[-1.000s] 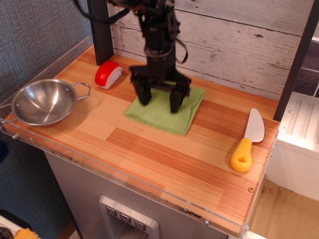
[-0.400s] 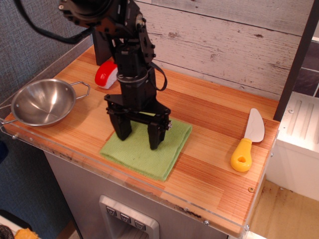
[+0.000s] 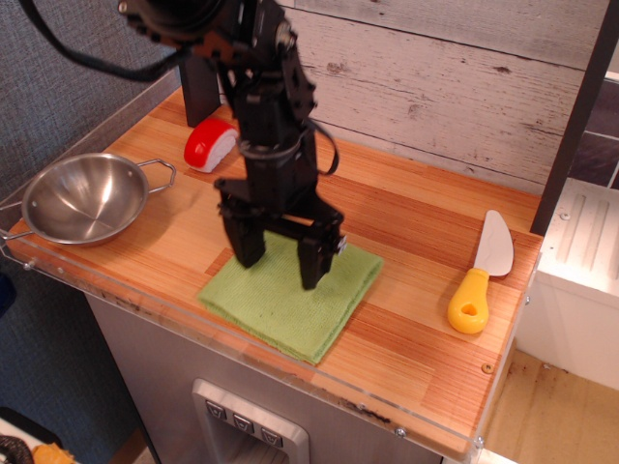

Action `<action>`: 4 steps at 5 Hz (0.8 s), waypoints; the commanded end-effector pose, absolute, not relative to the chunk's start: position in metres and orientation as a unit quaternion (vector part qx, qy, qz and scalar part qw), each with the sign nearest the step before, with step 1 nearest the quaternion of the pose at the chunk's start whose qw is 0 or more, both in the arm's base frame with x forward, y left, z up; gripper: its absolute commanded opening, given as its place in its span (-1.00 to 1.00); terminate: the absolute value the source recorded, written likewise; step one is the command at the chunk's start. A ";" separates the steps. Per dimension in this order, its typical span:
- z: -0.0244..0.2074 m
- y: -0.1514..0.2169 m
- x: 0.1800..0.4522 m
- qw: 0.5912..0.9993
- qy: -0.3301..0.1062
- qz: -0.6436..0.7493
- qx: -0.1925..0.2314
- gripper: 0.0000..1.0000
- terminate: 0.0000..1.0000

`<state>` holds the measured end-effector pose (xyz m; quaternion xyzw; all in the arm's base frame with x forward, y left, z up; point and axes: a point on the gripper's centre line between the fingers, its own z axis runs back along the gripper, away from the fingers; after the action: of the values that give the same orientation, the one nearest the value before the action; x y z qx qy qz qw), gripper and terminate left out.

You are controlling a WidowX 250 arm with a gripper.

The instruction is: Move the green cloth to the center near edge of the table.

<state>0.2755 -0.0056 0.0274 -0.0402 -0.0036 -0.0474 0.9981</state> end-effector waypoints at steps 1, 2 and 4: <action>0.106 -0.013 0.279 0.996 -0.067 -0.062 0.013 1.00 -1.00; 0.111 -0.007 0.275 0.997 -0.059 -0.046 0.009 1.00 -1.00; 0.108 0.003 0.275 0.997 -0.035 -0.060 -0.015 1.00 -1.00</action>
<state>0.2686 0.0006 0.0965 -0.0135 -0.0189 -0.0599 0.9979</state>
